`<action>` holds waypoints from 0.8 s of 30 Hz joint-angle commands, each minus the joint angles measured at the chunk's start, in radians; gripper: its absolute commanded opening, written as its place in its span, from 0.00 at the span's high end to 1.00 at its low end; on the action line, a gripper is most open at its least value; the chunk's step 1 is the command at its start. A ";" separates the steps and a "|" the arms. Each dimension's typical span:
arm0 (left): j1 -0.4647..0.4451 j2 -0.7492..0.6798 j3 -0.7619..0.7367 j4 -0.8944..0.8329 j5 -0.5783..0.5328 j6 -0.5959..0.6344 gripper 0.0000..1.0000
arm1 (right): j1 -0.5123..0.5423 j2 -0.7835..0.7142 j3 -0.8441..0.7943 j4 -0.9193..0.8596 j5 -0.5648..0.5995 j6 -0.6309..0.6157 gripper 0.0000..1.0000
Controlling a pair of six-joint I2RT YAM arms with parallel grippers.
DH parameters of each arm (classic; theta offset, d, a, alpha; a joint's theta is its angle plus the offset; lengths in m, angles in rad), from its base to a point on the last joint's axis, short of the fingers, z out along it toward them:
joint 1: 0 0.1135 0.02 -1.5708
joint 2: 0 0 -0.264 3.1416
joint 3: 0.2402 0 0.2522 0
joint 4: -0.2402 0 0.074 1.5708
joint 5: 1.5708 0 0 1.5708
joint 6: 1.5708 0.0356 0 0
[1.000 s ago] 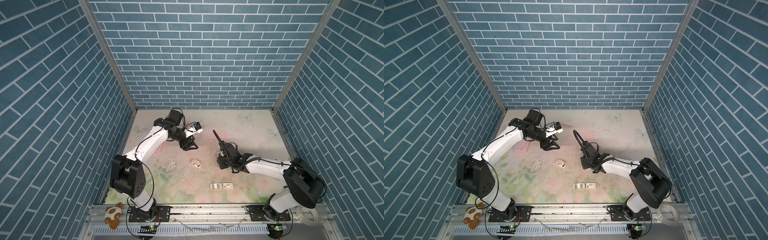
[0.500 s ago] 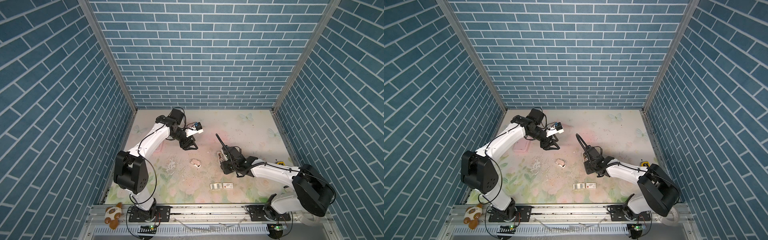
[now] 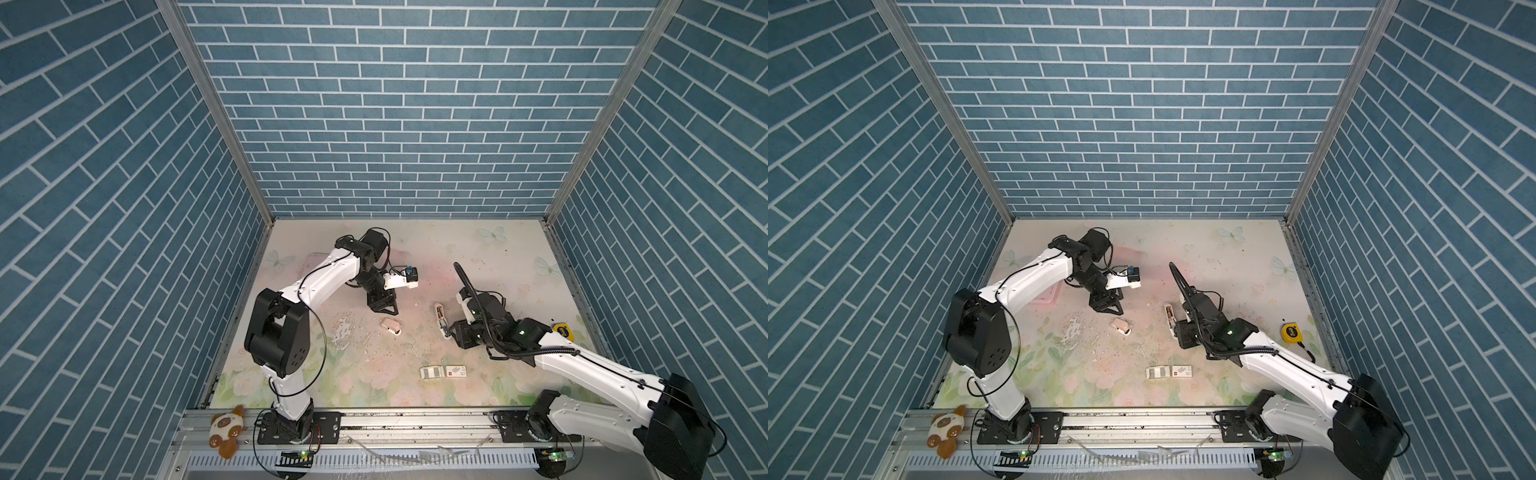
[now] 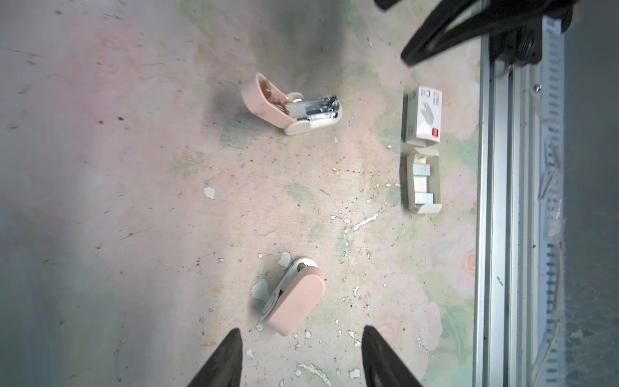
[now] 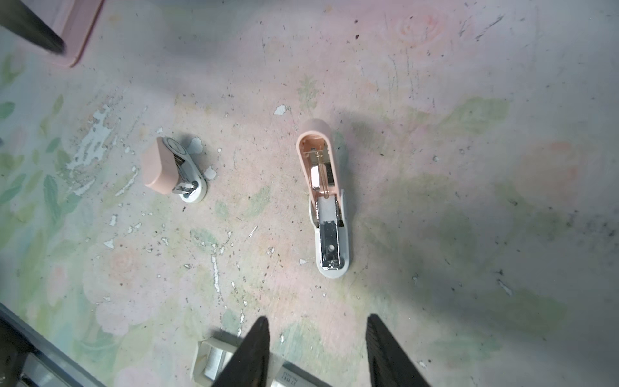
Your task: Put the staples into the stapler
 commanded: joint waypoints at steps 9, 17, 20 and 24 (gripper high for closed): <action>-0.117 0.074 -0.069 0.041 -0.180 0.123 0.43 | -0.154 -0.320 -0.134 -0.060 -0.101 0.177 0.52; -0.142 0.049 -0.163 0.165 -0.240 0.127 0.45 | -0.197 -0.365 -0.188 -0.011 -0.165 0.204 0.52; -0.143 0.047 -0.175 0.206 -0.253 0.119 0.48 | -0.199 -0.354 -0.193 0.006 -0.171 0.204 0.52; -0.144 0.039 -0.186 0.216 -0.254 0.120 0.49 | -0.200 -0.347 -0.197 0.024 -0.173 0.204 0.52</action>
